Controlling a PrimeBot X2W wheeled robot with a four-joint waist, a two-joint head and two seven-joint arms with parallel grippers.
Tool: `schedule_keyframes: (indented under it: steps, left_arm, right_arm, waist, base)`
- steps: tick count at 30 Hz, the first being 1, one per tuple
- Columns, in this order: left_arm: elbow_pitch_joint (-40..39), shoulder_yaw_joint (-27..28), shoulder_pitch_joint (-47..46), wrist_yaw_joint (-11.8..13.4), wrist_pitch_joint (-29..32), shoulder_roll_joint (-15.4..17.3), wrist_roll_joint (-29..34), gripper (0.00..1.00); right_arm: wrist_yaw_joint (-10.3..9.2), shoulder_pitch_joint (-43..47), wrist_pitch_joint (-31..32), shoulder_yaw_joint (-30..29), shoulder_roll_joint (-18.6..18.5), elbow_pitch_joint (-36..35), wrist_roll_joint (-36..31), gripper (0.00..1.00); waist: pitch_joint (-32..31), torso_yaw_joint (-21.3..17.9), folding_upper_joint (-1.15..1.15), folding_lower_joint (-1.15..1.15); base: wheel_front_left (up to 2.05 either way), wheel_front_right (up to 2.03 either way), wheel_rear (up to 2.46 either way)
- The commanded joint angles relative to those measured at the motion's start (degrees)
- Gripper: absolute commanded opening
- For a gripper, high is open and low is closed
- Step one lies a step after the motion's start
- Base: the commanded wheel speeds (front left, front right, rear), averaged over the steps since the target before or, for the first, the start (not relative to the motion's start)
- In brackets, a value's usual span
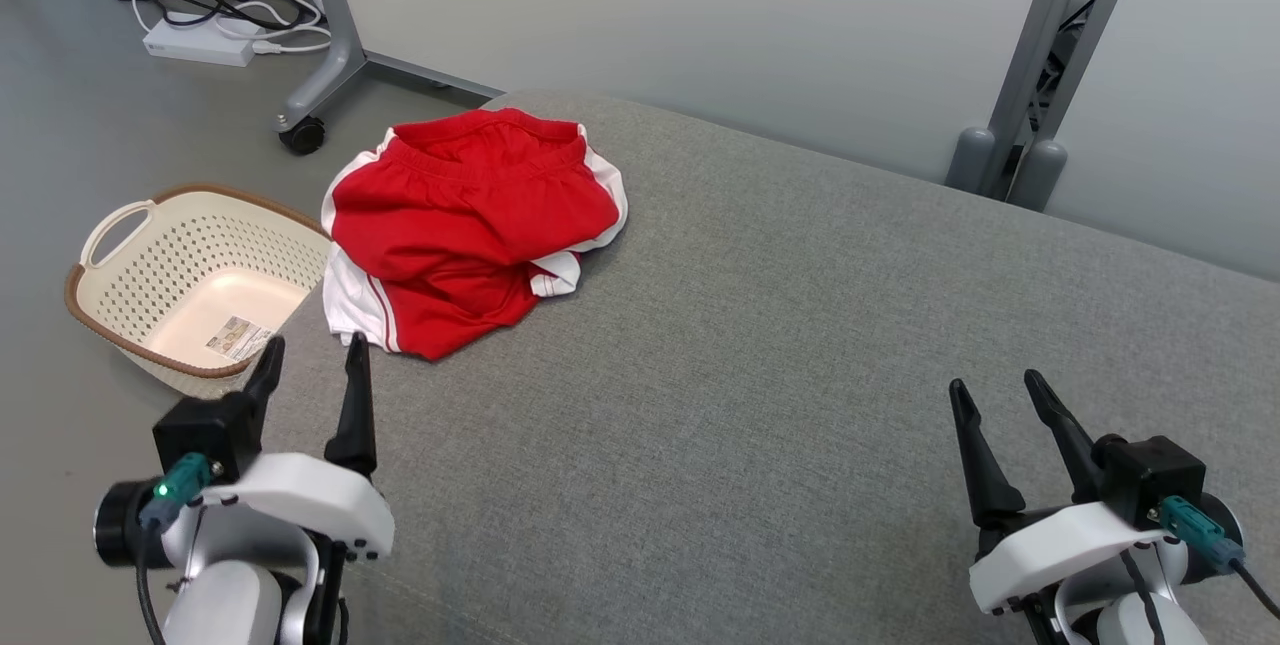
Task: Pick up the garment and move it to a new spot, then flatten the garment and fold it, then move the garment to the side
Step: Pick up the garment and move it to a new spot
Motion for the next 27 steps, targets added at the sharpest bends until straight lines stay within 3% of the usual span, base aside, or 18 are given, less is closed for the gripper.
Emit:
schedule_keyframes:
  steps: [1,8,13,20,27]
  left_arm:
    - [-1.0,0.3,-2.3,-0.3,0.1,0.6,-0.2,1.0]
    - [-5.1,0.7,-13.9,-1.3,2.6,3.5,1.0,1.0]
    - [-2.2,0.8,-23.1,-2.6,4.8,4.9,0.4,1.0]
    - [12.4,1.8,-38.3,-5.4,13.2,7.8,-2.2,1.0]
    - [29.1,4.0,-47.4,-7.3,21.5,13.1,-4.6,1.0]
  right_arm:
    - [0.0,-0.7,-0.3,-0.2,-0.3,0.0,-0.3,1.0]
    - [0.0,-1.8,0.5,0.5,-0.3,-1.2,-1.3,1.0]
    - [0.0,-3.0,1.2,0.6,-0.3,-2.3,-2.1,1.0]
    - [-0.01,-5.9,2.6,1.5,-0.4,-4.3,-4.1,1.0]
    - [-0.01,-8.9,3.5,2.9,-0.3,-5.7,-5.3,1.0]
  waist:
    - [0.2,-0.1,0.0,0.0]
    - [2.6,-1.9,0.0,0.0]
    - [5.3,-4.0,0.0,0.0]
    - [11.6,-9.0,0.0,0.0]
    - [17.7,-14.0,0.0,0.0]
  base:
    - [0.0,0.0,0.0]
    - [0.0,0.0,0.0]
    - [0.0,0.0,0.0]
    - [0.0,0.0,0.0]
    - [0.0,0.0,0.0]
